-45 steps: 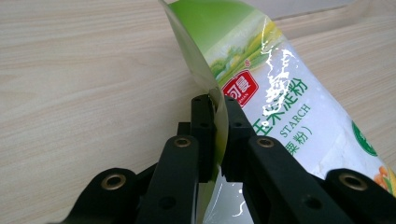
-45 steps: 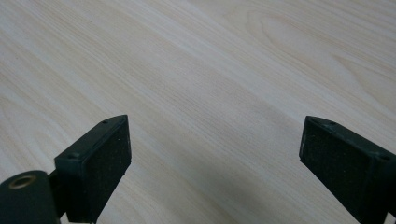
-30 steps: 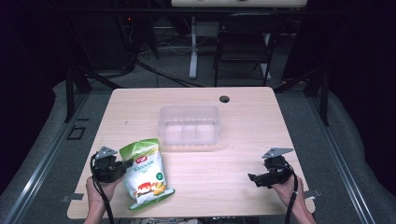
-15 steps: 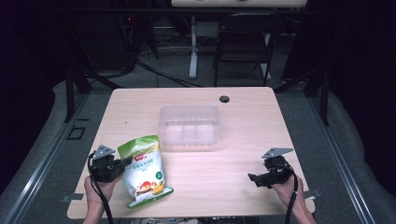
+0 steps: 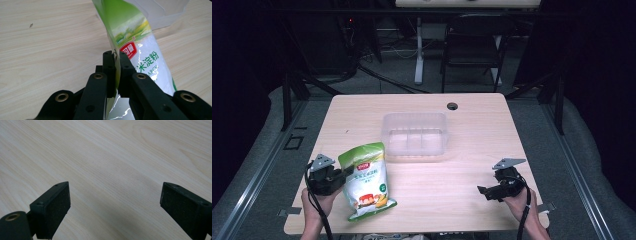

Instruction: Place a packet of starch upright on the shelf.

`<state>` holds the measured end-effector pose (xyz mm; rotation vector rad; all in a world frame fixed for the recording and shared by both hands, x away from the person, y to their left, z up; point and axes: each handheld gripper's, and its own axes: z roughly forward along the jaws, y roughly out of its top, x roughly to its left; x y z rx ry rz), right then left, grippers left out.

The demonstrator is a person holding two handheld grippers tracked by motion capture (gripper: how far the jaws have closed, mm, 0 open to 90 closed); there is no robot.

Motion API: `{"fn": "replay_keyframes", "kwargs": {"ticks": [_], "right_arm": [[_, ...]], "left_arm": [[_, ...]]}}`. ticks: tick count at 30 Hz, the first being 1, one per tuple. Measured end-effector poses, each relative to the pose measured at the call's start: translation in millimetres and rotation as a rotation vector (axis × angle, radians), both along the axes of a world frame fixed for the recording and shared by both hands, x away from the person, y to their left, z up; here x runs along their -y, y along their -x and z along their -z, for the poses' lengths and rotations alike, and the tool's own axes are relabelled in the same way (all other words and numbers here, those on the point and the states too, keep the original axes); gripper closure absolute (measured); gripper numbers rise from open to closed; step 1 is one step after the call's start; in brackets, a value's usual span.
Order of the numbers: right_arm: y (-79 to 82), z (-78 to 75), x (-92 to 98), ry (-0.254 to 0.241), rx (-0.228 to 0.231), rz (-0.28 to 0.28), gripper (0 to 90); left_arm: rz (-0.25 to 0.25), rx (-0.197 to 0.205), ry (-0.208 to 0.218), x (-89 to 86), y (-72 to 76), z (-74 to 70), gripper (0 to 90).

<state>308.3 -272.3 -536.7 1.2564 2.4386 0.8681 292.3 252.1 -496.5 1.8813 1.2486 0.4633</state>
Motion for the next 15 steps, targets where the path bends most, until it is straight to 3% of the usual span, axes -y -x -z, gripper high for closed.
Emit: {"fn": "replay_keyframes", "kwargs": {"ticks": [7,15], "right_arm": [[-0.2,0.8,-0.3,-0.004,0.001,0.005,9.0],[0.2,0.0,0.2,0.0,-0.001,0.0,9.0]], "left_arm": [[0.008,0.035,0.025,1.0,2.4,-5.9,86.8],[0.034,0.046,0.033,4.1,5.0,-14.3,87.4]]}}
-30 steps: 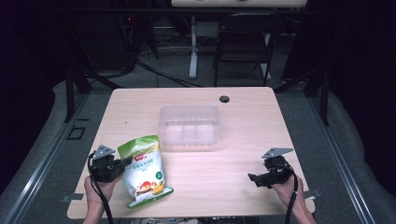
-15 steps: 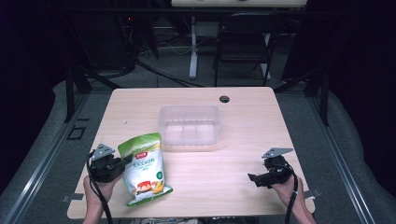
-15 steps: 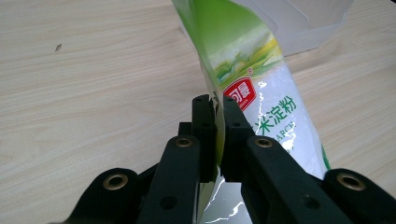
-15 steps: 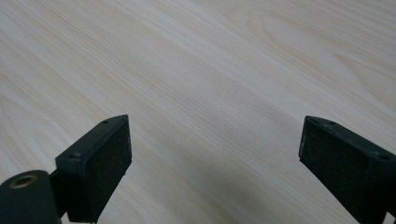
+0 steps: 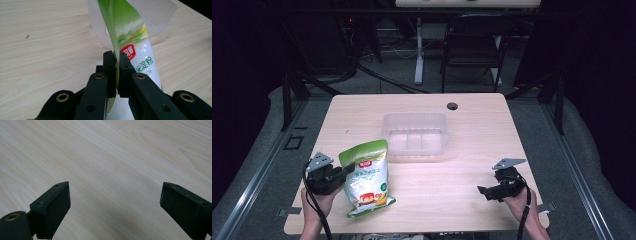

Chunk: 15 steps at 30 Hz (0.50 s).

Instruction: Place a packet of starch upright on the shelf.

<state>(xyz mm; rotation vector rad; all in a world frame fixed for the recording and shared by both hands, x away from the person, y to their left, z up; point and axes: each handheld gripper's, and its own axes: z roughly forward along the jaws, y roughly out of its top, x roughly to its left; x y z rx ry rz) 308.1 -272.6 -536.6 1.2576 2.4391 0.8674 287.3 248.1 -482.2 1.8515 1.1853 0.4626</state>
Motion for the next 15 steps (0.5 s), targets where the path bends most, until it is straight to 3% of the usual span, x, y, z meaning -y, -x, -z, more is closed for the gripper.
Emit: {"fn": "replay_keyframes", "kwargs": {"ticks": [15], "right_arm": [[0.3,-0.3,0.4,0.002,0.002,0.004,9.0]], "left_arm": [[0.054,0.007,0.027,6.5,2.6,-12.5,88.0]]}}
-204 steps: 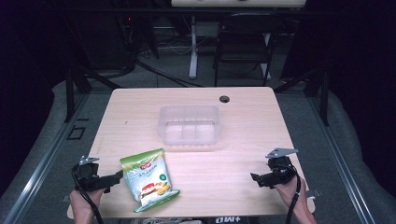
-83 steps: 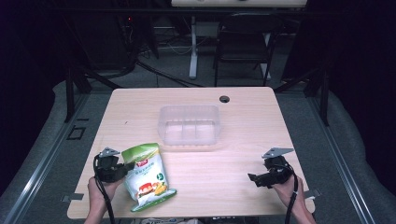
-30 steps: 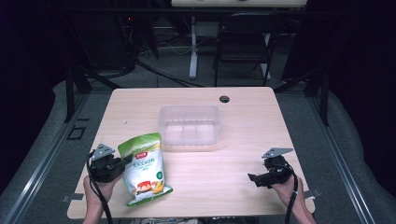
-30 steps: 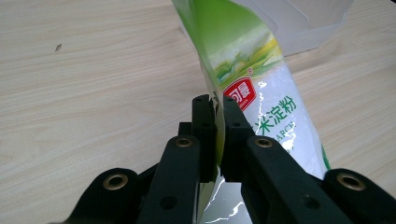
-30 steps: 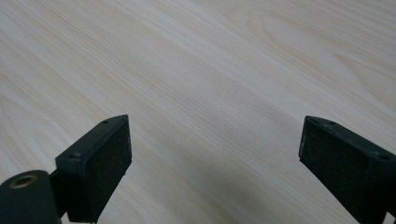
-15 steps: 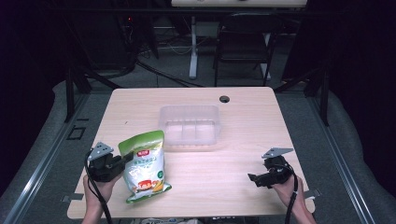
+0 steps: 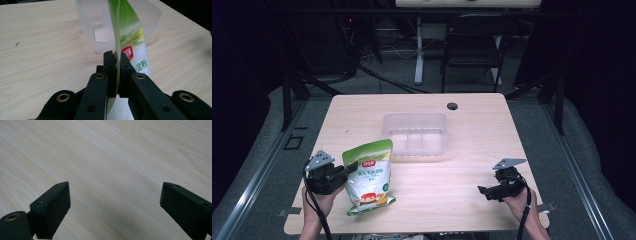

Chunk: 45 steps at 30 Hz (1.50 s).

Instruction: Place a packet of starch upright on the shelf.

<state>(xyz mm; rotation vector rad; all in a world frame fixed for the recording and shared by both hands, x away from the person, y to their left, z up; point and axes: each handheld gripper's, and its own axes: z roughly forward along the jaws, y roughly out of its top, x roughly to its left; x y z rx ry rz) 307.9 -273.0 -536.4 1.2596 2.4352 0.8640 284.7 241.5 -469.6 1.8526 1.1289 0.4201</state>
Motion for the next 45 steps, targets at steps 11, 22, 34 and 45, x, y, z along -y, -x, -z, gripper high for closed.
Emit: {"fn": "replay_keyframes", "kwargs": {"ticks": [11,22,34,45], "right_arm": [[0.6,-0.7,-1.1,0.002,0.008,0.007,9.0],[0.6,-1.5,0.4,0.006,0.014,0.009,9.0],[0.3,-1.3,0.4,0.005,0.011,0.011,9.1],[0.1,-1.1,0.4,0.001,0.01,0.012,9.1]], "left_arm": [[0.068,0.001,0.032,9.6,6.2,-14.2,89.9],[0.132,-0.006,0.048,23.2,10.2,-26.0,90.0],[0.159,-0.001,0.021,32.7,2.3,-38.1,90.0],[0.168,0.007,0.054,29.9,-6.3,-51.1,90.0]]}}
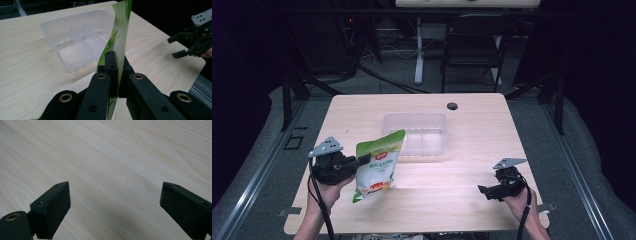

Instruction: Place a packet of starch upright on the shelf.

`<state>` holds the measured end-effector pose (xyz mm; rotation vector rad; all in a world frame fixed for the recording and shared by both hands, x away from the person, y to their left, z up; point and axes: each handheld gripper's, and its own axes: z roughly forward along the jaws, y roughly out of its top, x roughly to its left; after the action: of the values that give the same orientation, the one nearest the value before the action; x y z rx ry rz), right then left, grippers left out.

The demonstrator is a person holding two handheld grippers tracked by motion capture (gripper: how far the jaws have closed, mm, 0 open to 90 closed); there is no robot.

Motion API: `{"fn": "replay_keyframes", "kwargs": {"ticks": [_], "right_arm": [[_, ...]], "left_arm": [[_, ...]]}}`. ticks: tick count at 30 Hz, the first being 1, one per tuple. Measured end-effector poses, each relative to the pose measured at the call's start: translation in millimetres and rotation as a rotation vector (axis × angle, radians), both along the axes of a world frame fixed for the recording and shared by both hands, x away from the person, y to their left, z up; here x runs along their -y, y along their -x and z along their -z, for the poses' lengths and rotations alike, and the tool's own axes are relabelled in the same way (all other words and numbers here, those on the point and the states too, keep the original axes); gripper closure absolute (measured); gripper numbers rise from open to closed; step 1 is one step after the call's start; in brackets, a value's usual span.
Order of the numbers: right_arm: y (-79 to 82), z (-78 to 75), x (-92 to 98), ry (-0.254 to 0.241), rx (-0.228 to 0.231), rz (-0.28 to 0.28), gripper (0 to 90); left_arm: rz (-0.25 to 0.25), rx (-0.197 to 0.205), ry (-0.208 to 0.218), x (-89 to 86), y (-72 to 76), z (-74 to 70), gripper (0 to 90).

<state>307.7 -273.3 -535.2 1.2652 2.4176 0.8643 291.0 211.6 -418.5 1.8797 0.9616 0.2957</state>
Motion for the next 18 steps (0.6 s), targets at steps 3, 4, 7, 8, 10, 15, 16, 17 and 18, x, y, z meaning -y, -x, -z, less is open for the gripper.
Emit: {"fn": "replay_keyframes", "kwargs": {"ticks": [3,4,7,8,10,15,16,17,18], "right_arm": [[0.0,-0.1,0.0,-0.001,0.001,-0.001,9.2],[0.1,0.0,0.1,-0.001,0.002,-0.001,9.1],[0.2,-0.1,0.5,-0.002,0.002,-0.001,9.2],[0.1,0.1,0.5,-0.004,0.003,0.001,9.2],[0.0,0.1,0.7,-0.003,0.003,0.003,9.2],[0.1,-0.1,0.5,-0.004,0.002,-0.003,9.3],[0.1,-0.1,0.5,-0.004,0.003,-0.001,9.3],[0.0,-0.2,0.6,-0.004,0.002,-0.001,9.3],[0.0,-0.1,0.4,-0.002,0.002,0.001,9.3]], "left_arm": [[0.004,0.002,0.009,0.9,-3.4,-4.2,90.0],[0.005,0.004,0.012,1.3,-4.2,-5.3,90.0],[0.005,0.011,0.018,3.0,-7.3,-10.2,90.0],[0.008,0.015,0.015,3.4,-8.5,-12.6,90.0],[0.01,0.021,0.016,4.1,-10.6,-16.7,90.0],[0.004,0.032,0.024,4.3,-16.5,-24.4,90.0],[0.007,0.033,0.024,4.1,-17.6,-25.6,90.0],[0.002,0.035,0.027,4.5,-18.8,-27.0,90.0],[0.005,0.038,0.028,4.6,-20.3,-28.6,90.0]]}}
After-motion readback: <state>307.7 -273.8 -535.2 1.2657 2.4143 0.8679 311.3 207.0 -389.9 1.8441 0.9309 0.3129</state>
